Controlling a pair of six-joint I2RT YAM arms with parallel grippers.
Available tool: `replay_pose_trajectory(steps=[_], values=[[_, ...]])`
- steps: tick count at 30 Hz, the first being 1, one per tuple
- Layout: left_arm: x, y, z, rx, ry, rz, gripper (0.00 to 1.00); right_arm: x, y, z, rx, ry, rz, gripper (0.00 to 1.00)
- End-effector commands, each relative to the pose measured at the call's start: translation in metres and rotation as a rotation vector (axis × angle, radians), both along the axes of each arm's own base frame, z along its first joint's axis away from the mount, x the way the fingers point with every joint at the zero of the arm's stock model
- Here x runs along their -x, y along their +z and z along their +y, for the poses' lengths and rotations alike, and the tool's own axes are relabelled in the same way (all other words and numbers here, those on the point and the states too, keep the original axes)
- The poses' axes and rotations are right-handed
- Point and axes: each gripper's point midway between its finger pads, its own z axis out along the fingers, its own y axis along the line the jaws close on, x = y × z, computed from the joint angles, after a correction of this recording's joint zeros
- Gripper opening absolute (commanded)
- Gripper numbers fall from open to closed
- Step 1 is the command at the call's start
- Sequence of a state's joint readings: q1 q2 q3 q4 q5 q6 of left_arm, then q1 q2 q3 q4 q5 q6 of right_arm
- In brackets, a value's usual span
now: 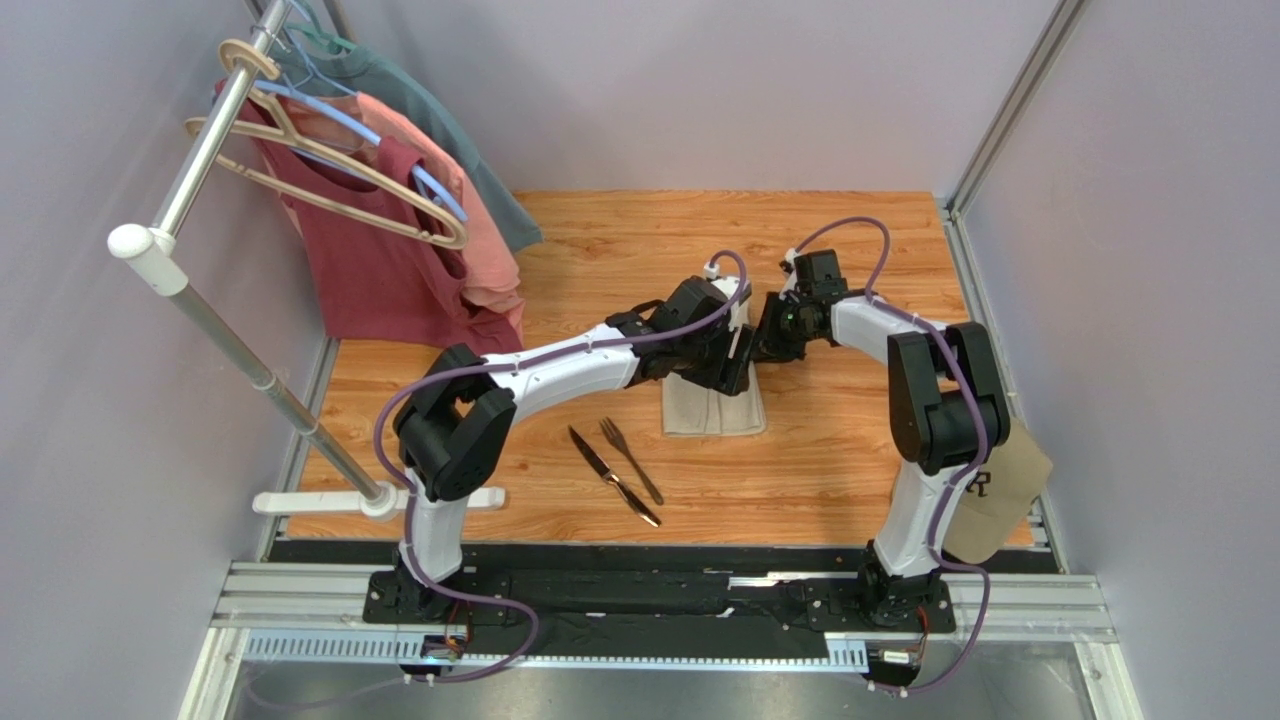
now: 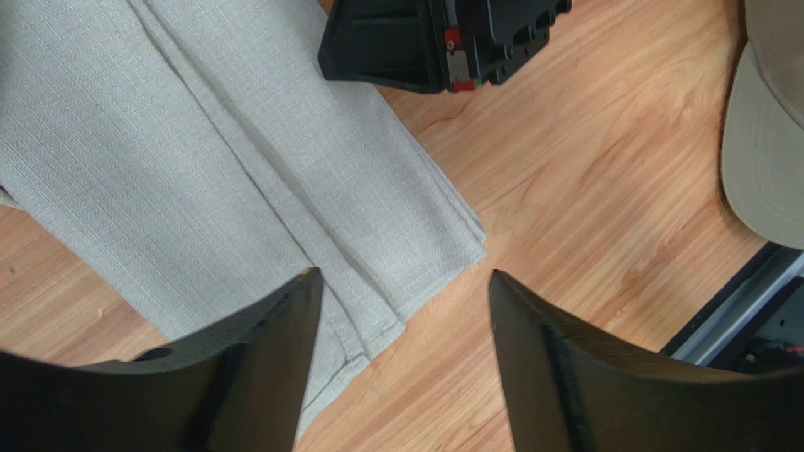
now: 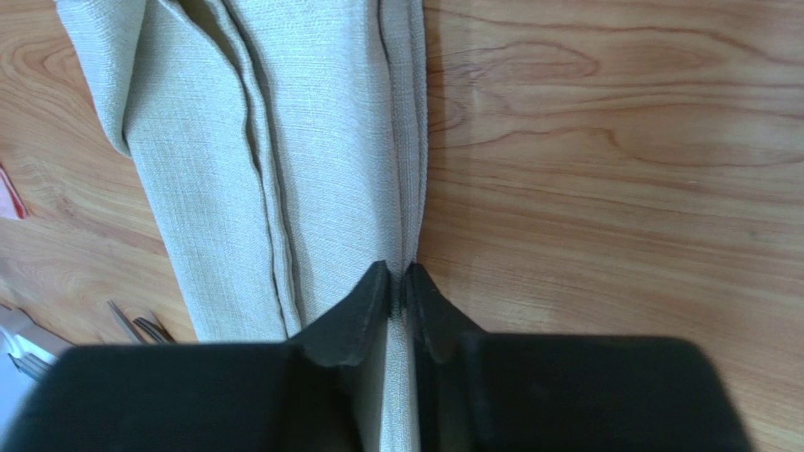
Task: Fold the napkin into a case and place the utensils inside
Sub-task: Pick up the 2/3-rectangle-folded napkin at the center of the board.
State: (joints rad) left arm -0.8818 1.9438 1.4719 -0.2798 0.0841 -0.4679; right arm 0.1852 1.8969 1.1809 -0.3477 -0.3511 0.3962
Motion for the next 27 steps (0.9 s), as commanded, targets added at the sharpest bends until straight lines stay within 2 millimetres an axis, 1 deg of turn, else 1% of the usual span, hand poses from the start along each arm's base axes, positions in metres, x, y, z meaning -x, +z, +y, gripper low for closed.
replay_pose_trajectory(steps=[1, 2, 3, 4, 5, 6, 11, 12, 14, 16, 21, 23, 25, 27], values=[[-0.019, 0.01, -0.012, 0.023, -0.011, -0.078, 0.79, -0.007, 0.025, 0.015, -0.045, -0.006, -0.009, 0.09], [-0.02, 0.009, -0.014, 0.025, -0.009, -0.081, 0.8, -0.005, 0.028, 0.018, -0.051, -0.011, -0.001, 0.06], [-0.023, 0.004, -0.016, 0.022, -0.011, -0.08, 0.82, -0.005, 0.032, 0.02, -0.056, -0.021, 0.006, 0.01], [-0.024, 0.003, -0.017, 0.026, -0.008, -0.082, 0.84, -0.003, 0.036, 0.021, -0.069, -0.05, 0.032, 0.0], [-0.027, 0.005, -0.02, 0.032, -0.003, -0.089, 0.88, -0.001, 0.04, 0.023, -0.077, -0.056, 0.043, 0.0], [-0.029, -0.001, -0.021, 0.027, 0.004, -0.08, 0.89, 0.0, 0.041, 0.025, -0.086, -0.065, 0.057, 0.0], [-0.042, -0.004, -0.026, 0.019, 0.043, -0.101, 0.9, 0.004, 0.053, 0.032, -0.111, -0.146, 0.102, 0.0], [-0.044, -0.01, -0.026, 0.01, 0.053, -0.098, 0.9, 0.004, 0.053, 0.033, -0.109, -0.151, 0.106, 0.0], [-0.046, -0.01, -0.029, 0.019, 0.06, -0.096, 0.9, 0.007, 0.051, 0.033, -0.087, -0.172, 0.126, 0.0], [-0.053, -0.015, -0.026, -0.001, 0.097, -0.107, 0.9, 0.009, 0.049, 0.035, -0.095, -0.176, 0.144, 0.0], [-0.058, -0.03, -0.024, -0.037, 0.12, -0.102, 0.83, 0.01, 0.048, 0.036, -0.106, -0.184, 0.149, 0.0], [-0.058, -0.034, -0.022, -0.047, 0.128, -0.097, 0.74, 0.011, 0.049, 0.036, -0.114, -0.183, 0.152, 0.0], [-0.059, -0.038, -0.018, -0.067, 0.141, -0.098, 0.69, 0.011, 0.052, 0.037, -0.122, -0.182, 0.149, 0.0], [-0.06, -0.041, -0.015, -0.081, 0.15, -0.101, 0.67, 0.012, 0.053, 0.038, -0.127, -0.178, 0.145, 0.0]])
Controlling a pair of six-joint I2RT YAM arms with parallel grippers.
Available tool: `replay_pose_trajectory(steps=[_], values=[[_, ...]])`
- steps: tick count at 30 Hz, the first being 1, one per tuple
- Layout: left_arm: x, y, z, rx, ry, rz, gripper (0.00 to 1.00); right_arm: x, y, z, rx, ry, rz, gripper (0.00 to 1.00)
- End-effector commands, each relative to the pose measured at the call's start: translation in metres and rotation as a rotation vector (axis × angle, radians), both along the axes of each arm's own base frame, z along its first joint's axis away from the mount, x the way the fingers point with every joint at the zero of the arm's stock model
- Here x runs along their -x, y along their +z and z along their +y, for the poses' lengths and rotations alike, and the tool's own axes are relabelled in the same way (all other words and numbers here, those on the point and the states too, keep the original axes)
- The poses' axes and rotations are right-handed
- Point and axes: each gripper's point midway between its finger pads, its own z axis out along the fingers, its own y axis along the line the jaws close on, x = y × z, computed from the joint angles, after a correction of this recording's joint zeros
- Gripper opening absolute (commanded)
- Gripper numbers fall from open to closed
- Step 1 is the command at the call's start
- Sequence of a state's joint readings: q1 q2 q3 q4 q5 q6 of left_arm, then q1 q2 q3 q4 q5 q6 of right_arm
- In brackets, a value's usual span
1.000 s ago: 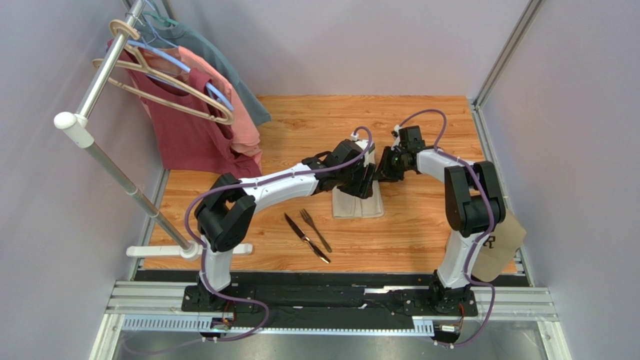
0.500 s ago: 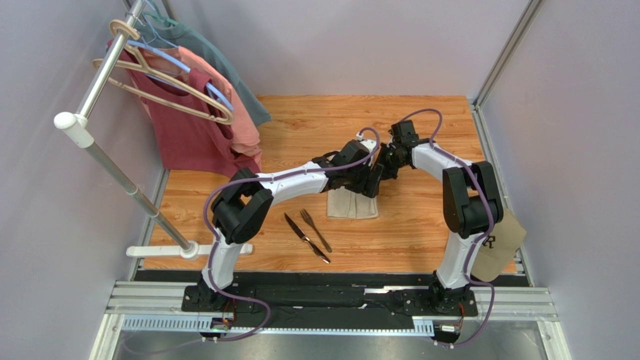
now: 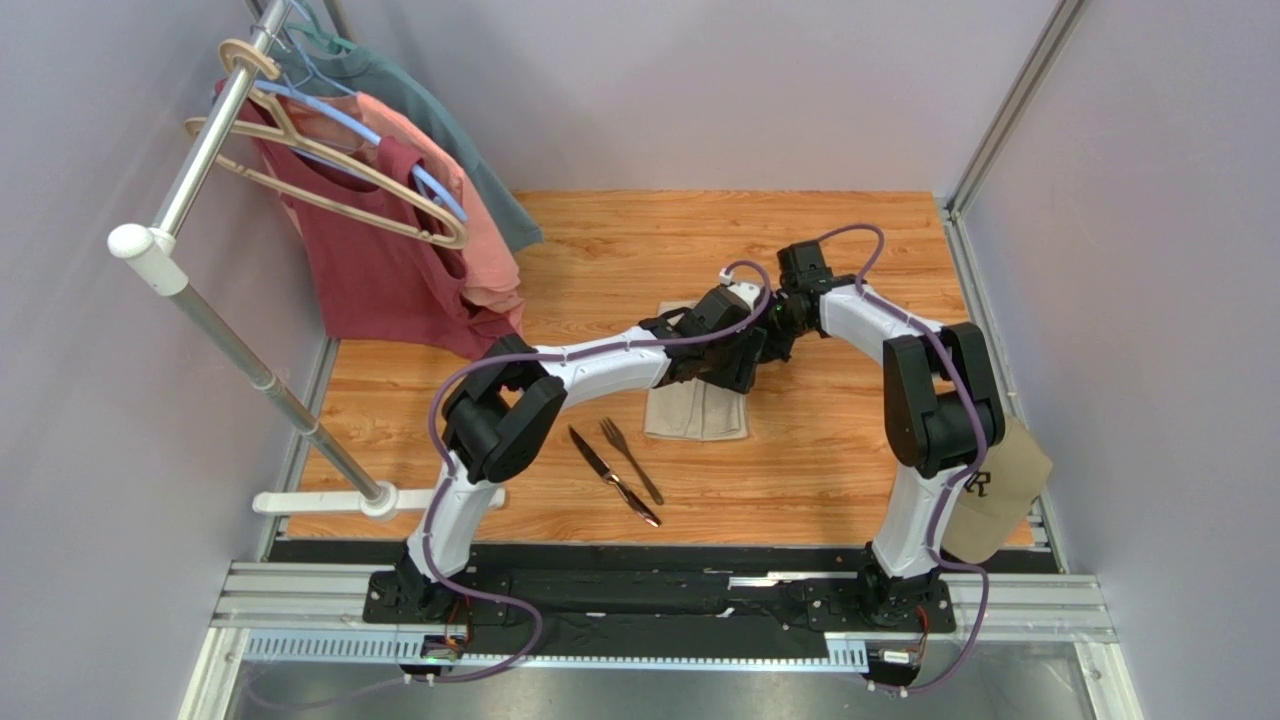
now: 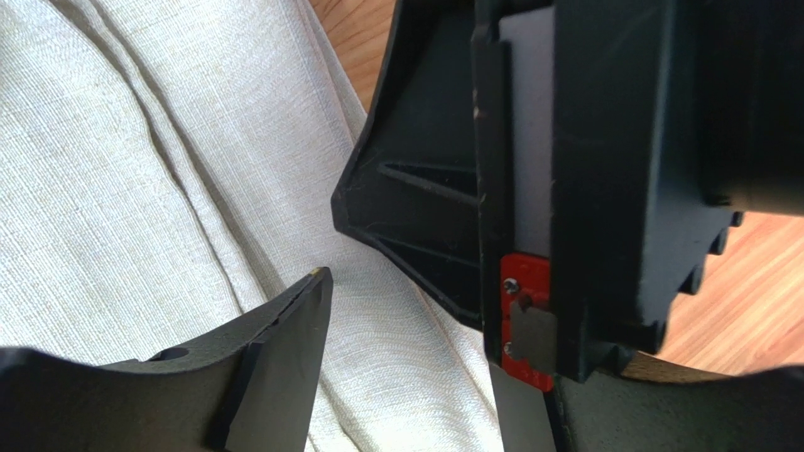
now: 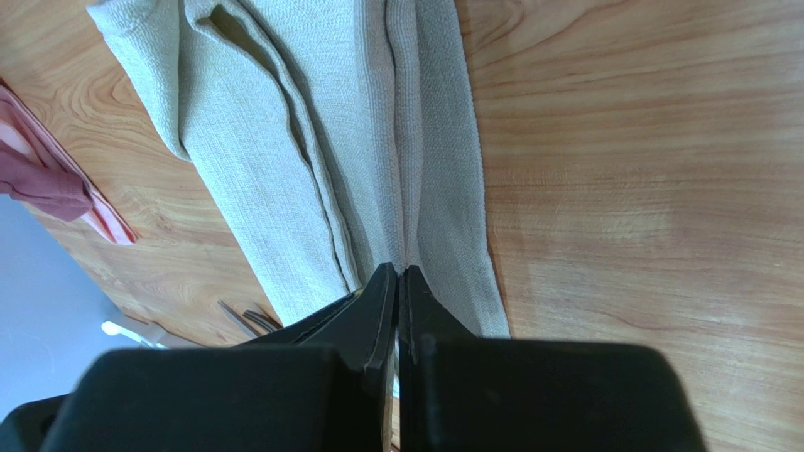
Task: Fold the napkin into a case and place the utensils inside
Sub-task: Pick up the 2/3-rectangle-folded napkin at the center of the board.
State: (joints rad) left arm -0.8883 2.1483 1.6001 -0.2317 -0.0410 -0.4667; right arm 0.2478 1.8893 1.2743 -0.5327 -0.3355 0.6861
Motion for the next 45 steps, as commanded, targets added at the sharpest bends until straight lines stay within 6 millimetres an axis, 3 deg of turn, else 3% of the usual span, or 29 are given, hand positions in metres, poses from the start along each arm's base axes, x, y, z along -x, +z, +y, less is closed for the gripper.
replay_pose_trajectory(steps=[1, 4, 7, 8, 11, 12, 15, 17, 23, 29, 39, 45], values=[[-0.022, 0.01, 0.003, -0.006, 0.069, -0.055, 0.66, -0.004, 0.032, 0.007, -0.044, 0.0, -0.065, 0.0], [-0.023, 0.006, 0.004, -0.02, 0.078, -0.049, 0.56, -0.002, 0.033, 0.01, -0.07, 0.012, -0.066, 0.0], [-0.025, 0.004, 0.004, -0.029, 0.091, -0.041, 0.4, -0.003, 0.034, 0.01, -0.098, 0.02, -0.077, 0.01], [-0.025, 0.0, 0.004, -0.035, 0.089, -0.035, 0.31, -0.004, 0.036, 0.009, -0.117, 0.022, -0.077, 0.02], [-0.026, 0.002, 0.005, -0.037, 0.09, -0.034, 0.17, -0.007, 0.039, 0.002, -0.131, 0.022, -0.095, 0.18], [-0.025, 0.003, 0.006, -0.04, 0.092, -0.033, 0.15, -0.007, 0.038, -0.003, -0.123, 0.032, -0.108, 0.31], [-0.025, 0.001, 0.012, -0.047, 0.1, -0.023, 0.09, -0.01, 0.036, -0.02, -0.106, 0.031, -0.128, 0.48], [-0.027, 0.0, 0.016, -0.046, 0.108, -0.012, 0.05, -0.011, 0.034, -0.027, -0.089, 0.025, -0.132, 0.5], [-0.023, 0.0, 0.015, 0.005, 0.1, 0.041, 0.0, -0.011, 0.016, -0.018, -0.126, 0.092, -0.137, 0.51], [-0.017, 0.01, 0.016, 0.039, 0.081, 0.06, 0.0, -0.024, 0.01, -0.013, -0.165, 0.118, -0.194, 0.7], [-0.016, 0.004, 0.012, 0.054, 0.061, 0.079, 0.0, -0.032, -0.011, -0.001, -0.189, 0.156, -0.162, 0.71], [-0.015, 0.005, 0.013, 0.053, 0.053, 0.071, 0.0, -0.033, -0.022, 0.006, -0.205, 0.135, -0.138, 0.65]])
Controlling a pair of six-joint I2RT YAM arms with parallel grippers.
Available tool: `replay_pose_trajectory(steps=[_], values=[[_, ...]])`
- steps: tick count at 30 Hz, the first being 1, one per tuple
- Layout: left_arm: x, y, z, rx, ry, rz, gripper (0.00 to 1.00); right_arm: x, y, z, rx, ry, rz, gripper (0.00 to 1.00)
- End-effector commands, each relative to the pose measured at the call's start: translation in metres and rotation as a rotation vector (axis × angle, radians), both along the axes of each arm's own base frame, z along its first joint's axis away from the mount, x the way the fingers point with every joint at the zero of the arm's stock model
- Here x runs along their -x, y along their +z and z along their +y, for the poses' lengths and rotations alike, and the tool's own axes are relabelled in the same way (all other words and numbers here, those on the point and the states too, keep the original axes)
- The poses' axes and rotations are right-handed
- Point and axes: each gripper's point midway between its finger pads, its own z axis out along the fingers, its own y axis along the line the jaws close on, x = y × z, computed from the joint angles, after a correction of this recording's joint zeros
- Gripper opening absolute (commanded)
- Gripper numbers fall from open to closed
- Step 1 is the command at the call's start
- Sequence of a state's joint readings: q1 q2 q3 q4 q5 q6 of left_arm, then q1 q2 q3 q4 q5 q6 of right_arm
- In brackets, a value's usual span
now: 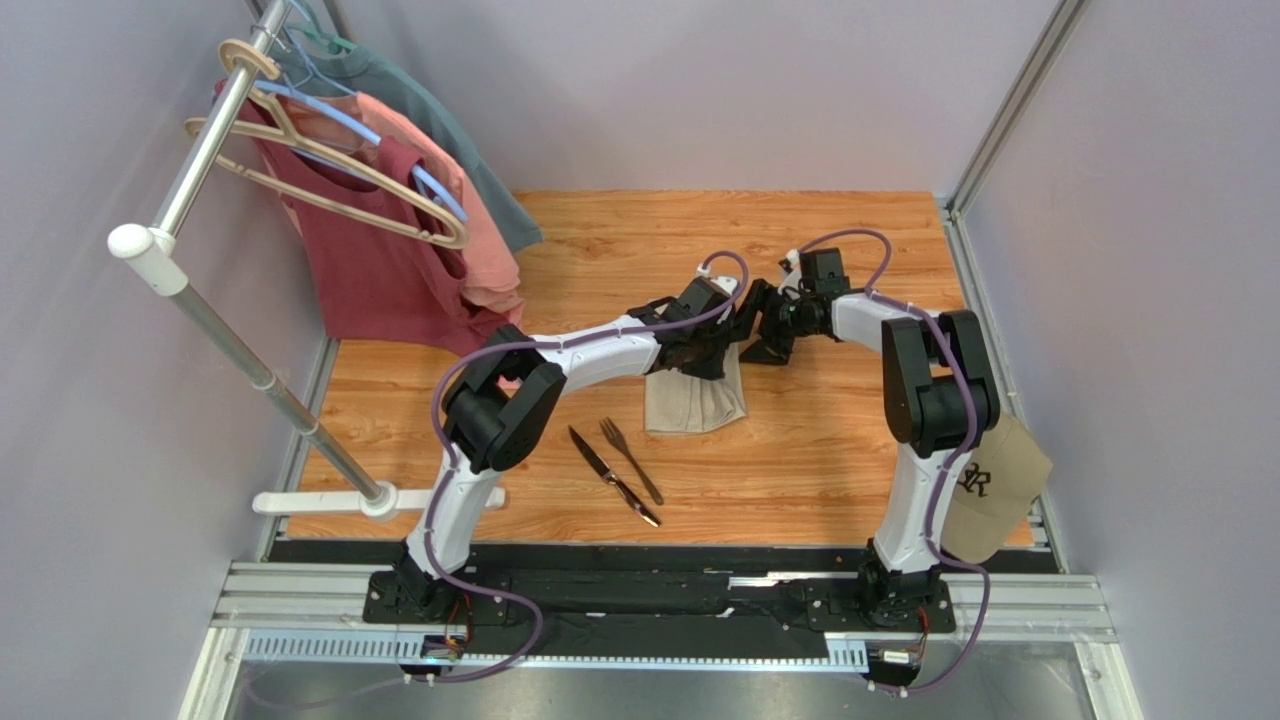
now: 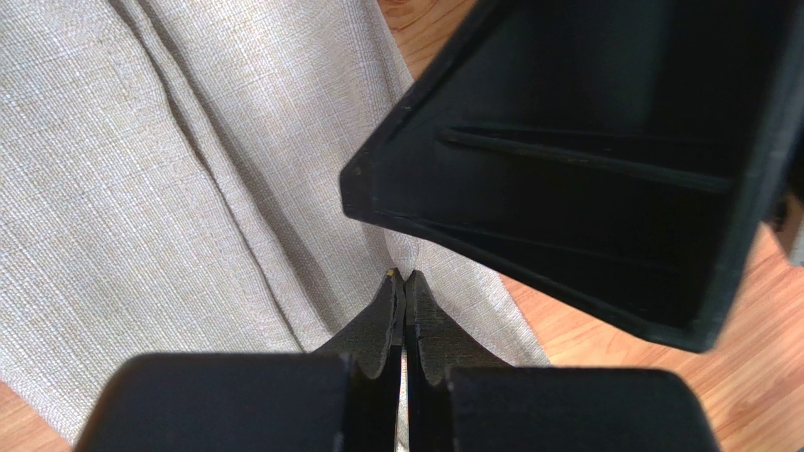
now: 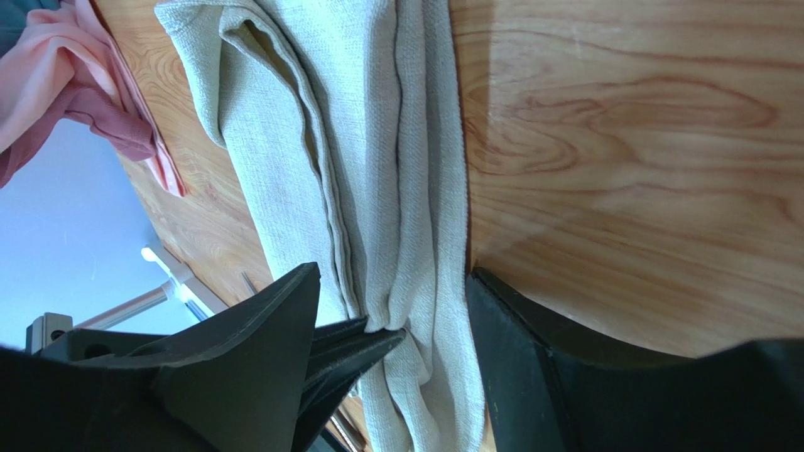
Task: Fold the napkin into a case and place the utensils inside
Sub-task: Pick up the 2/3-rectangle-folded napkin at the center of the board.
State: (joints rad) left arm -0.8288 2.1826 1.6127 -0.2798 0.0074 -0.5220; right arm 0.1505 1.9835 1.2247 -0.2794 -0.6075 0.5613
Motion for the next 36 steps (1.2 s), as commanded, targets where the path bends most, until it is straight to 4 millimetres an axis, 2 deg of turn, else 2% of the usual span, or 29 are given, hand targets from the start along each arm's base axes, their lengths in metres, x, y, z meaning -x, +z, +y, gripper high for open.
replay_pose_trajectory(steps=[1, 7, 10, 11, 12, 14, 15, 18, 22, 24, 31, 36], values=[[-0.003, 0.025, -0.007, 0.058, -0.012, -0.034, 0.0, -0.007, -0.013, 0.008, -0.006, 0.004, -0.002, 0.64], [-0.003, 0.021, -0.006, 0.049, -0.02, -0.033, 0.0, -0.006, -0.017, 0.009, -0.004, -0.004, 0.011, 0.55], [-0.003, 0.025, -0.007, 0.049, -0.031, -0.044, 0.03, -0.005, -0.015, 0.009, -0.004, -0.006, 0.019, 0.46], [-0.004, 0.026, -0.006, 0.046, -0.029, -0.05, 0.08, -0.006, -0.013, 0.01, -0.007, -0.01, 0.02, 0.38], [-0.005, 0.026, -0.006, 0.044, -0.028, -0.052, 0.21, -0.006, -0.011, 0.01, -0.008, -0.014, 0.022, 0.35], [-0.006, 0.029, -0.006, 0.041, -0.032, -0.065, 0.33, -0.005, -0.004, 0.012, -0.026, -0.023, 0.028, 0.29], [-0.007, 0.03, -0.006, 0.042, -0.033, -0.066, 0.5, -0.005, -0.001, 0.013, -0.036, -0.027, 0.03, 0.27], [-0.009, 0.026, -0.008, 0.032, -0.035, -0.059, 0.71, -0.002, 0.008, 0.016, -0.067, -0.051, 0.059, 0.15], [-0.01, 0.02, -0.011, 0.025, -0.039, -0.046, 0.77, -0.001, 0.019, 0.017, -0.088, -0.084, 0.084, 0.0], [-0.011, 0.02, -0.014, 0.022, -0.039, -0.051, 0.85, 0.001, 0.021, 0.017, -0.091, -0.101, 0.108, 0.0], [-0.019, 0.014, -0.015, -0.015, -0.011, -0.059, 0.87, 0.011, 0.036, 0.022, -0.119, -0.16, 0.147, 0.0], [-0.023, 0.011, -0.009, -0.053, 0.02, -0.079, 0.82, 0.014, 0.043, 0.018, -0.107, -0.201, 0.148, 0.0]])
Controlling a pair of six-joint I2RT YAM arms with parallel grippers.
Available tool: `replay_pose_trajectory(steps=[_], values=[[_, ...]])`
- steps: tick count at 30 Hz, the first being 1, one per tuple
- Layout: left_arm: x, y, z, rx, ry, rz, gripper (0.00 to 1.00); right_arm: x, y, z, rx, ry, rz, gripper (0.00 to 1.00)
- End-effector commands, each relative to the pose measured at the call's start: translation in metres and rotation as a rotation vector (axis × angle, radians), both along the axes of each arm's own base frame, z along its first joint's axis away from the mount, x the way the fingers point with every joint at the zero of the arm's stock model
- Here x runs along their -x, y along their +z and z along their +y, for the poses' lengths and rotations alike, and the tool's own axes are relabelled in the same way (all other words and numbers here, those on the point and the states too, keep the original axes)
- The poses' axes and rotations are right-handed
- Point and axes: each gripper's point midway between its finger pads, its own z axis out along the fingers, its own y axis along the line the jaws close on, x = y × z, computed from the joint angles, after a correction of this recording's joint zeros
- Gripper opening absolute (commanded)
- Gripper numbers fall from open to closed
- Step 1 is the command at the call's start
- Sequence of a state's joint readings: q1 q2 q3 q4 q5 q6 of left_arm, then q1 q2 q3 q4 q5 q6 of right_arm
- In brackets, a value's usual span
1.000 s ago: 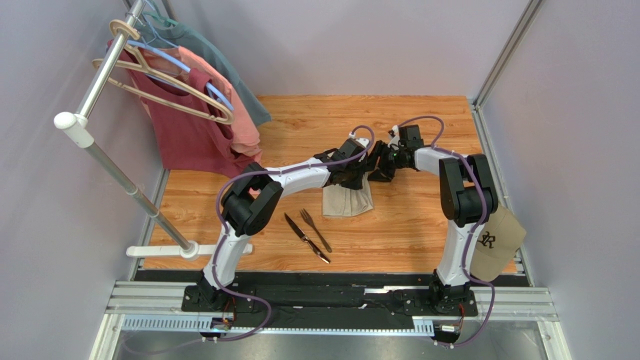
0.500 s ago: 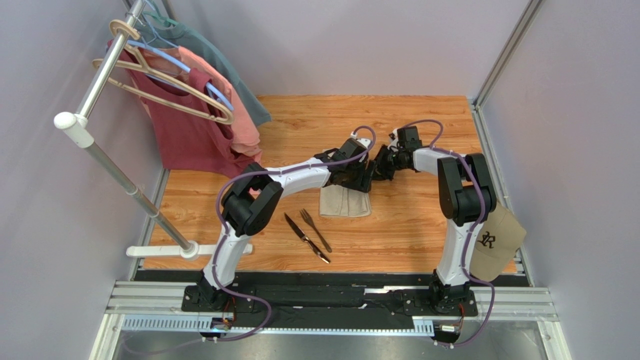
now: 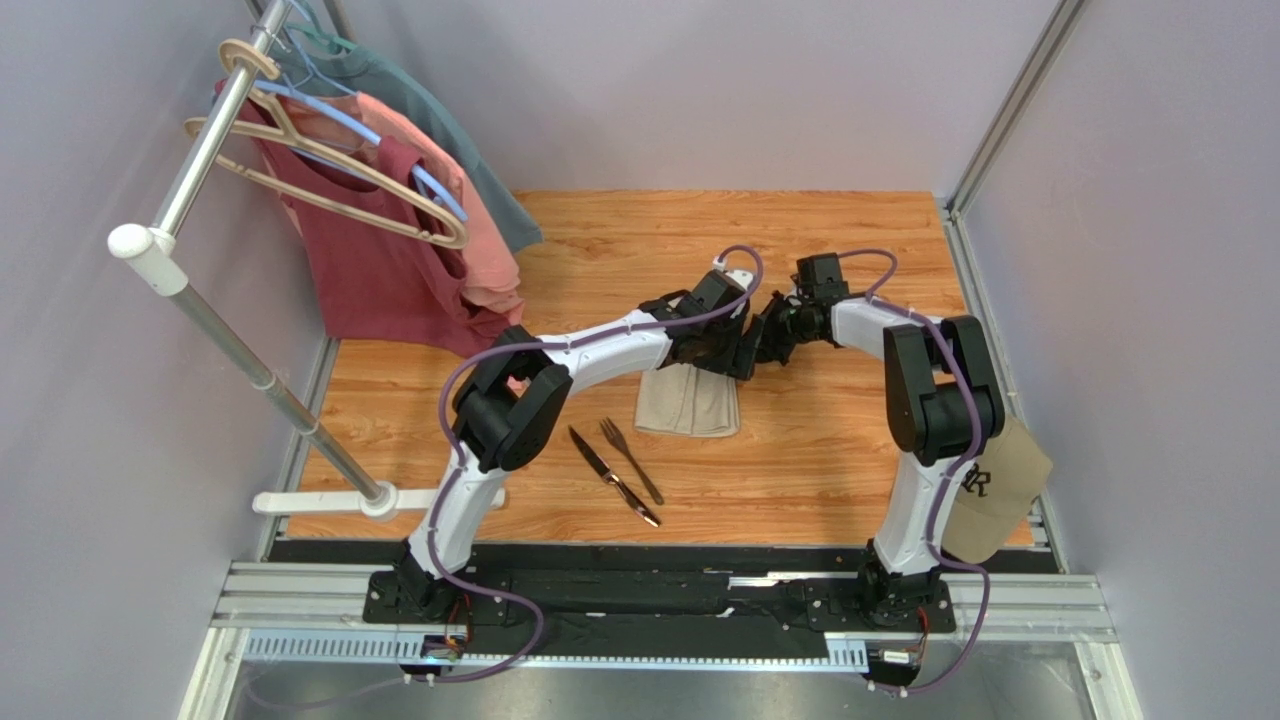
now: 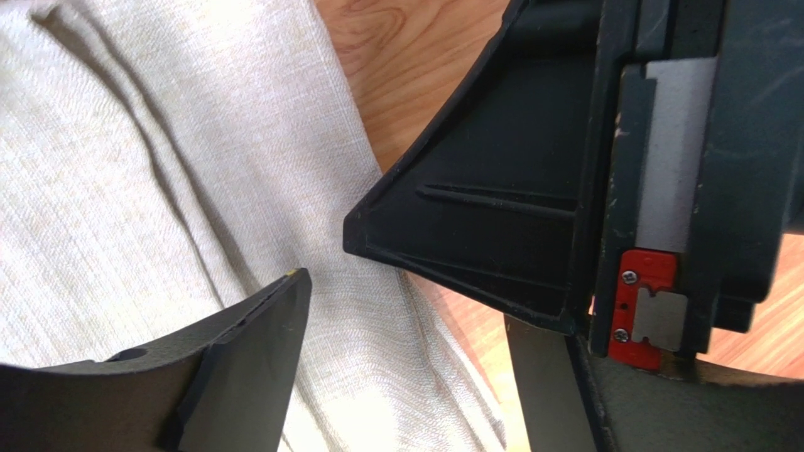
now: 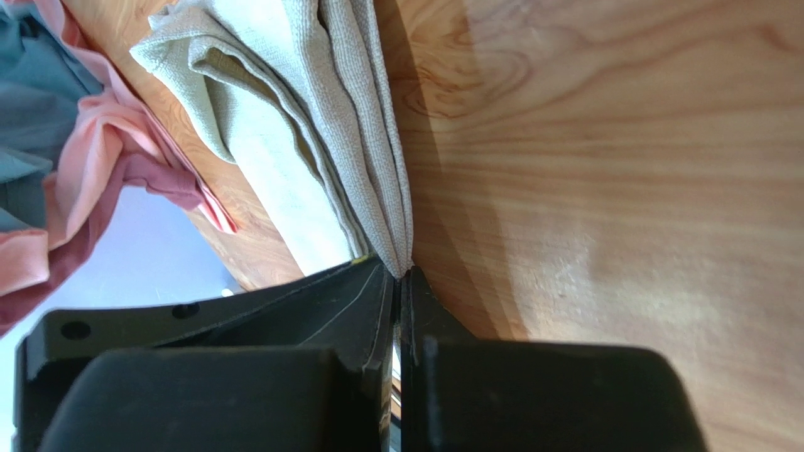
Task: Fold the napkin into a case and place the utensils inside
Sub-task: Pick up the 2/3-rectangle-folded napkin at the center of the board.
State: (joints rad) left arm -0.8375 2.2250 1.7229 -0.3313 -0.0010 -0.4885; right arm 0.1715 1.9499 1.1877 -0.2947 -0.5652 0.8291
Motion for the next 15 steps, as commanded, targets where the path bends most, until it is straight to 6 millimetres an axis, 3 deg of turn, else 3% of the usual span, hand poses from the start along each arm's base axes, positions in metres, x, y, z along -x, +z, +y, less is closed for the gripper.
replay_pose_trajectory(steps=[1, 6, 13, 15], values=[[-0.0137, -0.0005, 0.0063, -0.052, 0.056, -0.053, 0.81, 0.0047, 0.0394, 0.0094, -0.05, -0.019, -0.032, 0.0], [-0.0152, -0.004, 0.0089, -0.078, 0.064, -0.066, 0.65, 0.0093, 0.0385, 0.0116, -0.071, -0.03, -0.01, 0.0], [-0.0177, -0.0093, 0.0137, -0.104, 0.086, -0.077, 0.57, 0.0116, 0.0429, 0.0118, -0.08, -0.035, -0.013, 0.0], [-0.0181, -0.0078, 0.0114, -0.103, 0.083, -0.076, 0.48, 0.0139, 0.0423, 0.0109, -0.076, -0.035, -0.013, 0.0]])
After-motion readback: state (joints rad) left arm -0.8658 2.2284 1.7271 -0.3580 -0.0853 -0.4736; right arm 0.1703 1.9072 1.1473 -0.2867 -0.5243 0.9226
